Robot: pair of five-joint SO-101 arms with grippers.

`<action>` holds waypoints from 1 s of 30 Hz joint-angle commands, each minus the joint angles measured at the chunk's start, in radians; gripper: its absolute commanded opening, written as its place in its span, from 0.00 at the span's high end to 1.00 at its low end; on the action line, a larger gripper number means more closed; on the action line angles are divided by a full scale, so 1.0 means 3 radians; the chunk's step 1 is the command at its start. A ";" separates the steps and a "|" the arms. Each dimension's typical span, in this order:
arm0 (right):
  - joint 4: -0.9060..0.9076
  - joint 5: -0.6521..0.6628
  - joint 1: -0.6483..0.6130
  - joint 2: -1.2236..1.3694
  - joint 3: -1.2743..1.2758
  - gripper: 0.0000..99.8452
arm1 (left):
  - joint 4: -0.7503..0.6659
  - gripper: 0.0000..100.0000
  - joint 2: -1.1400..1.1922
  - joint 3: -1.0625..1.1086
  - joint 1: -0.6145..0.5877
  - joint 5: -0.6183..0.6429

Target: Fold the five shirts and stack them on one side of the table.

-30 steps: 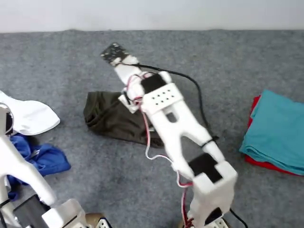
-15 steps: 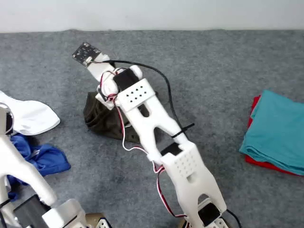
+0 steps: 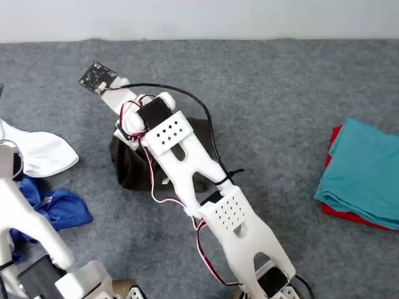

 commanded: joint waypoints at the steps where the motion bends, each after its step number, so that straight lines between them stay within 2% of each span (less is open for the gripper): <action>1: 0.0427 0.0036 0.0105 -0.0069 -0.0220 0.82 | 0.0061 0.98 -0.0133 -0.0023 -0.0005 0.0020; 5: 0.0529 0.0051 0.0299 -0.0059 -0.0118 1.00 | 0.0061 0.98 -0.0133 -0.0023 -0.0005 0.0020; 11: 0.0534 0.0245 0.0207 -0.0038 0.0363 0.99 | 0.0061 0.98 -0.0133 -0.0023 -0.0005 0.0020; 14: 0.0478 0.0245 0.0003 -0.0028 0.0675 0.99 | 0.0061 0.98 -0.0133 -0.0023 -0.0005 0.0020; 19: 0.0049 0.0251 -0.0396 -0.0028 0.1074 0.99 | 0.0061 0.98 -0.0133 -0.0028 -0.0005 0.0020; 24: -0.0238 0.0245 -0.0499 -0.0120 0.0905 0.99 | 0.0061 0.98 -0.0133 -0.0028 -0.0010 0.0020; 30: 0.0182 0.0245 -0.0182 -0.0192 0.0256 0.99 | 0.0061 0.98 -0.0133 -0.0033 -0.0010 0.0015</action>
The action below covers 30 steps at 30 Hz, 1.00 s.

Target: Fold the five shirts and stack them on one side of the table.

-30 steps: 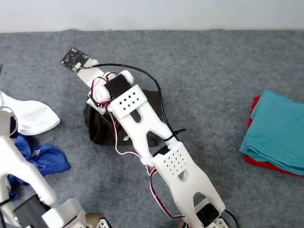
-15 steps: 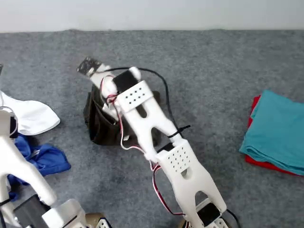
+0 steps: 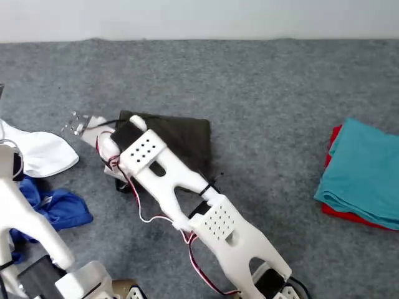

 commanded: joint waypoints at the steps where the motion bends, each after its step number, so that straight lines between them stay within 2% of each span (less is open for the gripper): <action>1: 0.0299 0.0015 0.0269 -0.0202 -0.0476 0.99 | 0.0061 0.98 -0.0133 -0.0033 -0.0010 0.0010; 4: 0.0570 0.0005 0.0442 -0.0182 -0.0619 0.99 | 0.0061 0.98 -0.0133 -0.0033 -0.0005 0.0010; 8: 0.0565 -0.0123 0.0678 -0.0320 -0.0404 0.99 | 0.0066 0.98 -0.0245 -0.0008 0.0026 0.0020; 12: 0.0565 -0.0194 0.0882 -0.0673 0.0261 0.99 | 0.0066 0.98 -0.0563 0.0069 0.0210 0.0026; 15: 0.0565 -0.0199 0.1092 -0.1077 0.0869 0.99 | 0.0066 0.98 -0.0726 0.0366 0.0511 0.0041; 19: 0.0560 -0.0281 0.1404 -0.1639 0.1422 0.99 | 0.0046 0.98 -0.0747 0.0831 0.1038 0.0317; 25: 0.0560 -0.0327 0.1941 -0.2360 0.1903 0.99 | -0.0358 0.90 -0.0747 0.1235 0.1734 0.0680; 30: 0.0555 -0.0332 0.2314 -0.2846 0.2481 0.99 | -0.0726 0.90 -0.0742 0.1424 0.2250 0.0844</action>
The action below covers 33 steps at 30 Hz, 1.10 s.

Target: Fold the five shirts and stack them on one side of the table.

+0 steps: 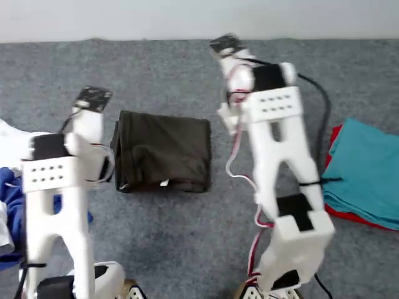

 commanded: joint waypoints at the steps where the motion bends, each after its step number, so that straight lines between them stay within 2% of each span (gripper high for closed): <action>1: 0.0136 -0.0036 0.0233 -0.0499 0.0338 0.99 | -0.0317 0.90 -0.0113 0.0105 0.0373 0.0113; 5: 0.0130 -0.0036 0.0350 -0.0846 0.0783 0.99 | -0.0634 0.90 -0.0041 0.0345 0.0578 0.0133; 9: 0.0130 -0.0036 0.0376 -0.1138 0.1115 0.99 | -0.0798 0.99 0.0389 0.0381 0.0604 0.0123; 17: 0.0125 -0.0036 0.0376 -0.1537 0.1642 0.99 | -0.0997 0.99 0.1069 0.0217 0.0614 0.0107; 20: 0.0125 -0.0020 0.0381 -0.1598 0.1713 0.99 | -0.1038 0.99 0.1284 0.0233 0.0583 -0.0026; 28: 0.0125 -0.0026 0.0432 -0.1629 0.1713 0.99 | -0.1309 0.99 0.1851 0.0033 -0.0082 -0.0399; 33: 0.0120 -0.0031 0.0407 -0.1598 0.1713 0.99 | -0.1120 0.99 0.1959 -0.0263 -0.0138 -0.0440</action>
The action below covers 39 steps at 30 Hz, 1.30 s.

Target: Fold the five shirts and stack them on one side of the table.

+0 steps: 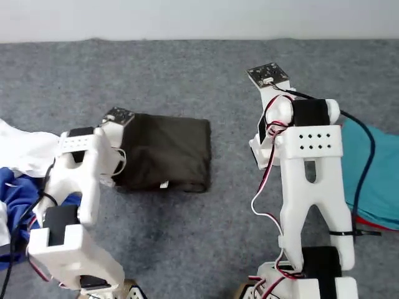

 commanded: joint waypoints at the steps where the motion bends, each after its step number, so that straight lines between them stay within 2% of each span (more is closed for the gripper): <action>1: 0.0120 -0.0036 0.0008 -0.0120 -0.0020 0.99 | 0.0179 0.99 -0.0061 -0.0309 0.0000 -0.0031; 6: -0.0049 -0.0036 -0.0074 -0.0110 -0.0015 0.99 | 0.0563 0.99 -0.0378 -0.0647 0.0102 -0.0026; 11: -0.0182 -0.0036 -0.0570 0.0269 -0.0015 0.99 | 0.0859 0.99 -0.0905 -0.0811 -0.0005 -0.0026; 18: -0.0898 -0.0020 -0.1031 0.1164 -0.0041 0.99 | 0.0946 0.99 -0.1427 -0.0800 -0.0675 -0.0051; 26: -0.1593 -0.0020 -0.1465 0.1798 -0.0041 0.99 | 0.0941 0.99 -0.1499 -0.0800 -0.1432 -0.0256; 32: -0.1598 -0.0015 -0.1834 0.2319 -0.0169 0.99 | 0.0941 0.99 -0.1499 -0.0800 -0.1504 -0.0266; 39: -0.0908 -0.0015 -0.1547 0.2340 -0.1135 0.99 | 0.0921 0.99 -0.1499 -0.0800 -0.1493 -0.0261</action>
